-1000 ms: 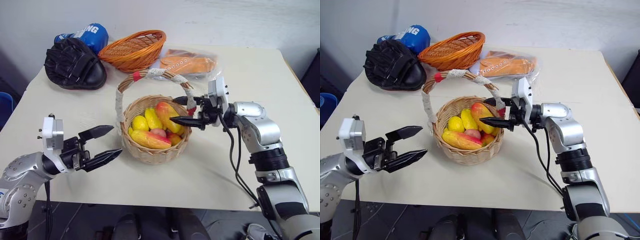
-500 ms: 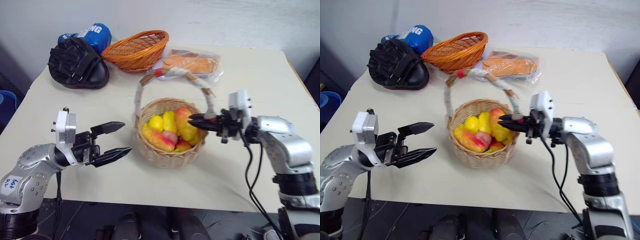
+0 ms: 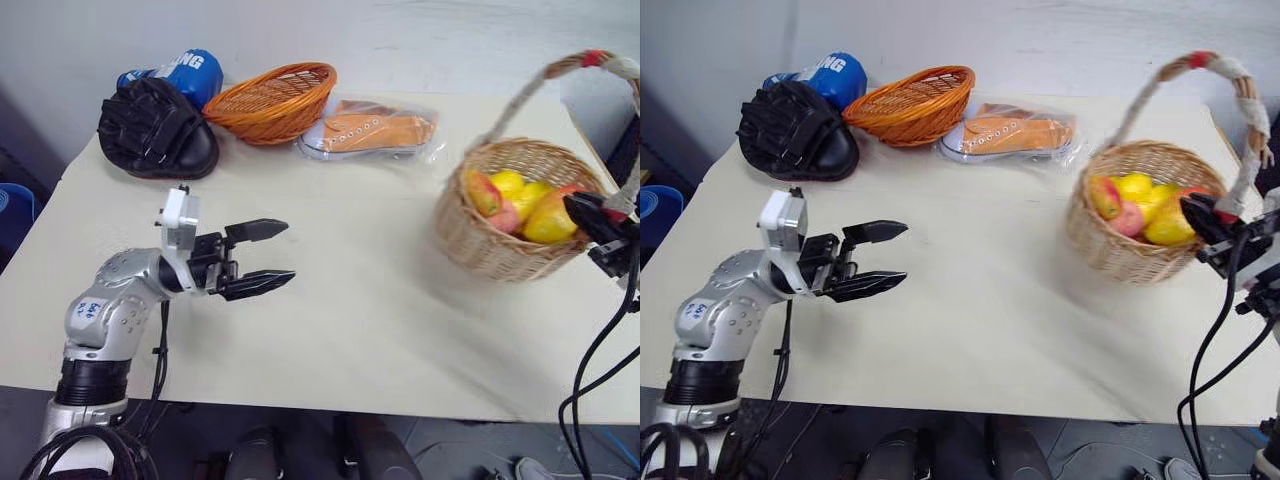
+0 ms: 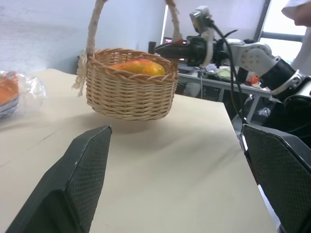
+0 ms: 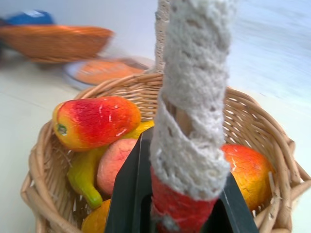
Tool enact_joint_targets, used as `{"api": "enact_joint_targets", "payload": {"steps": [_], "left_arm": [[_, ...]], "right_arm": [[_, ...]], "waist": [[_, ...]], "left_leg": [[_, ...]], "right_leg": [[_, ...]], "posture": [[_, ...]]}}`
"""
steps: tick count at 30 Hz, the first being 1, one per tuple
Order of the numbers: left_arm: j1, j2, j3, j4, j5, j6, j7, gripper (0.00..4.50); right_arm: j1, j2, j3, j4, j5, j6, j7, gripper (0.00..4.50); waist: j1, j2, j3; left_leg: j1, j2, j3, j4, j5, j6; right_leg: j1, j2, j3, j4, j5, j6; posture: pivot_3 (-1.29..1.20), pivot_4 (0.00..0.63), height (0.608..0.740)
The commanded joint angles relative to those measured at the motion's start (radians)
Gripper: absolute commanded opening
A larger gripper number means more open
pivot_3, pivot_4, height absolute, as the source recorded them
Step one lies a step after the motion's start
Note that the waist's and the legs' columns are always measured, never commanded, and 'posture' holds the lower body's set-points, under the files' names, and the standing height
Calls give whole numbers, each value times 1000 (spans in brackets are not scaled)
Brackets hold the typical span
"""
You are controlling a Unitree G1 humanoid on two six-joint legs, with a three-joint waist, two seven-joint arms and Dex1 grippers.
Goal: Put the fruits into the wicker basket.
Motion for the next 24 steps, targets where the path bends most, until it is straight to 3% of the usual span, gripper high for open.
{"api": "enact_joint_targets", "payload": {"steps": [1, 5, 9, 17, 21, 24], "left_arm": [[-37, -16, -8, 28, 38, -53, -18, 4500], [-45, -15, -10, 48, 62, -76, -39, 4500], [-42, -9, -9, 50, 79, -90, -51, 4500], [-4, 22, 7, 44, 101, -101, -63, 4500], [41, 70, 18, 45, 129, -120, -79, 4500], [89, 108, 18, 62, 189, -176, -79, 4500]], "right_arm": [[-63, -34, -16, 168, -57, -125, -29, 146], [-96, -48, 14, 310, -67, -156, 13, 146], [-105, -47, -30, 350, 1, -109, 29, 1498], [156, -172, -97, 237, -42, -203, 216, 4370], [343, -226, -220, 171, -18, -227, 368, 4469], [493, -184, -264, 90, -3, -343, 541, 4469]], "waist": [[-3, 0, 0], [-13, 1, 1], [-20, 2, 1], [-8, 2, 1], [-7, 3, 1], [-14, 2, 1]], "left_leg": [[0, 0, 0, 0, 0, 0], [0, 1, 0, -1, 1, -1], [0, 2, 0, -1, 1, -2], [0, 0, -1, 0, 1, -1], [0, 0, -2, -1, 1, -2], [1, 0, -3, -1, 0, -1]], "right_leg": [[0, 0, 0, 0, 0, 0], [-1, 1, 0, 0, 0, 0], [-1, 1, 1, 0, 0, 0], [0, 1, 1, 0, -1, 1], [1, 1, 1, 0, -1, 3], [2, 1, 1, -1, -1, 3]], "posture": [[0, 150, 740], [0, 150, 740], [0, 150, 740], [0, 150, 740], [0, 150, 740], [0, 150, 740]]}}
